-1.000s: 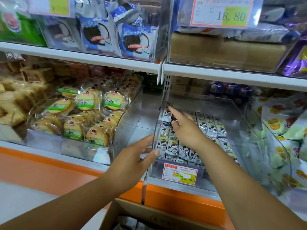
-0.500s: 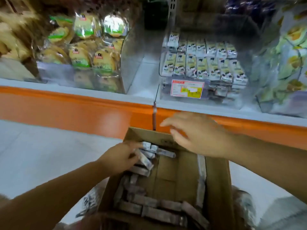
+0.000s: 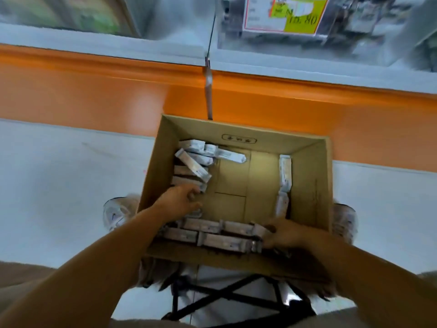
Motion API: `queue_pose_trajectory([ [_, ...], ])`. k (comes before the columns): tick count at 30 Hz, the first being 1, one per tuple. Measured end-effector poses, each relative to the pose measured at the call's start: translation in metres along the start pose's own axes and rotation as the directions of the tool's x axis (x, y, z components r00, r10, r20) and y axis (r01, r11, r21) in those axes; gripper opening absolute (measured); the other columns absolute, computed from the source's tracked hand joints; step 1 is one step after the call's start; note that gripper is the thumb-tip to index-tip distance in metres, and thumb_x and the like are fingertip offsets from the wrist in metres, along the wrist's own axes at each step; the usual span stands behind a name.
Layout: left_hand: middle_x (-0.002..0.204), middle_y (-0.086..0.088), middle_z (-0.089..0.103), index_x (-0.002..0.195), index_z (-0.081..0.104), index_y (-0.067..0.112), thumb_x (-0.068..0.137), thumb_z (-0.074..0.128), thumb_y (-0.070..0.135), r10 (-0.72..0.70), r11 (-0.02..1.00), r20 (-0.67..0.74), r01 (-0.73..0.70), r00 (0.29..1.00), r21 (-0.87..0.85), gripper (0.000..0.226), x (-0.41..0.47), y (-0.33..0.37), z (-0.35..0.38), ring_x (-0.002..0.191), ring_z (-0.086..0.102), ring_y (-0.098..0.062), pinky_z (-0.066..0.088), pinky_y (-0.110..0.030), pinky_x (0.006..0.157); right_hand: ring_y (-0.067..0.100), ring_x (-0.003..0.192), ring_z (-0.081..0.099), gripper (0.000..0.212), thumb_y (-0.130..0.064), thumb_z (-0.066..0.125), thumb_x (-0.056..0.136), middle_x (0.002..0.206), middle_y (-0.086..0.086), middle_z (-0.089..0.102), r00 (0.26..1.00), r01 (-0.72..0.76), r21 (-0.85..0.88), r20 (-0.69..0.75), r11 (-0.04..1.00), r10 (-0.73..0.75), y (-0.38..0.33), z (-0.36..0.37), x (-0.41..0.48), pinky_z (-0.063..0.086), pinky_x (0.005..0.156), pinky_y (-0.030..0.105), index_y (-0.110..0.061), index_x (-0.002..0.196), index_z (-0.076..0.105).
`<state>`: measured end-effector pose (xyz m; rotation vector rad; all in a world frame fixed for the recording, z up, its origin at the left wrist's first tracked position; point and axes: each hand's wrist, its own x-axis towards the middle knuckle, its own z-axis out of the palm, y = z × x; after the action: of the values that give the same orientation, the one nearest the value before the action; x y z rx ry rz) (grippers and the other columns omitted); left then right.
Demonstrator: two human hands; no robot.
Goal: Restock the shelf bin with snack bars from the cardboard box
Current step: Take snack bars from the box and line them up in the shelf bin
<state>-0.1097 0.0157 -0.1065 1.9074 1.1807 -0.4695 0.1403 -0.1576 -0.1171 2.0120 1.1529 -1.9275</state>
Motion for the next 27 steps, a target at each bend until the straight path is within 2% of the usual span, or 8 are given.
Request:
queue_pose_trajectory([
  [2,0.103,0.006,0.065,0.118,0.064,0.023,0.082,0.076,0.040,-0.026,1.000,0.100,0.027,0.995,-0.010,0.041,0.003,-0.004,0.011,0.104,0.063,-0.014,0.050,-0.028,0.092,0.024,0.133,0.042,0.079,-0.021,0.077,0.080,0.147,0.004,0.040,0.999,-0.037,-0.078,0.019,0.996,0.039,0.004,0.007,0.006,0.041,0.104,0.032,-0.021,0.147,0.034],
  [3,0.101,0.007,0.066,0.115,0.065,0.023,0.080,0.078,0.042,-0.024,1.000,0.129,0.026,0.991,-0.014,0.042,0.005,-0.004,0.015,0.103,0.064,-0.012,0.051,-0.028,0.092,0.024,0.133,0.041,0.082,-0.017,0.076,0.080,0.150,0.003,0.036,0.999,-0.051,-0.095,-0.011,0.994,0.050,0.006,0.009,0.009,0.041,0.105,0.033,-0.022,0.148,0.031],
  [7,0.121,0.003,0.065,0.124,0.063,0.019,0.076,0.080,0.046,0.035,0.999,0.186,-0.038,0.982,0.012,0.057,0.010,0.001,0.023,0.112,0.060,-0.013,0.046,-0.022,0.091,0.027,0.117,0.053,0.063,-0.014,0.069,0.083,0.137,0.008,0.050,0.991,-0.047,-0.115,-0.133,0.992,0.032,0.009,0.014,0.016,0.050,0.085,0.035,-0.023,0.138,0.040],
  [10,0.136,-0.003,0.053,0.133,0.057,0.018,0.078,0.078,0.045,0.040,0.993,0.214,-0.063,0.976,0.101,0.065,0.009,-0.002,0.023,0.125,0.049,-0.019,0.037,-0.024,0.096,0.028,0.098,0.058,0.052,-0.021,0.068,0.084,0.116,0.012,0.056,0.960,-0.099,-0.049,-0.268,0.994,0.083,0.004,0.010,0.018,0.043,0.066,0.030,-0.018,0.130,0.042],
  [13,0.144,-0.004,0.046,0.138,0.052,0.021,0.077,0.078,0.048,0.029,0.987,0.234,-0.064,0.972,0.144,0.071,0.006,-0.006,0.022,0.130,0.044,-0.021,0.036,-0.026,0.099,0.024,0.089,0.054,0.030,-0.018,0.065,0.085,0.097,0.006,0.054,0.937,-0.027,0.106,-0.345,0.994,0.062,0.003,0.003,0.019,0.039,0.061,0.030,-0.017,0.110,0.049],
  [18,0.148,-0.002,0.045,0.143,0.044,0.024,0.078,0.080,0.041,-0.027,0.989,0.196,-0.002,0.980,0.146,0.077,0.004,-0.007,0.023,0.132,0.045,-0.021,0.038,-0.029,0.105,0.017,0.092,0.057,0.028,-0.019,0.060,0.092,0.101,0.002,0.059,0.892,0.143,0.128,-0.447,0.981,-0.072,-0.009,0.011,0.020,0.043,0.066,0.026,-0.018,0.119,0.053],
  [23,0.145,-0.001,0.048,0.142,0.045,0.023,0.080,0.080,0.025,-0.075,0.997,0.174,0.077,0.982,-0.006,0.071,0.000,-0.012,0.023,0.129,0.048,-0.020,0.041,-0.024,0.096,0.015,0.097,0.055,0.051,-0.030,0.065,0.089,0.118,0.002,0.056,0.978,0.081,0.058,-0.198,0.995,-0.068,-0.036,0.027,0.032,0.045,0.070,0.025,-0.020,0.135,0.045],
  [27,0.139,-0.001,0.053,0.136,0.049,0.026,0.082,0.078,0.030,-0.061,0.998,0.263,0.063,0.963,0.002,0.061,0.000,-0.005,0.026,0.122,0.052,-0.020,0.043,-0.028,0.096,0.022,0.111,0.053,0.063,-0.025,0.067,0.088,0.136,0.008,0.051,0.983,0.004,-0.061,-0.184,0.998,-0.015,-0.044,0.034,0.037,0.046,0.084,0.029,-0.017,0.142,0.038],
])
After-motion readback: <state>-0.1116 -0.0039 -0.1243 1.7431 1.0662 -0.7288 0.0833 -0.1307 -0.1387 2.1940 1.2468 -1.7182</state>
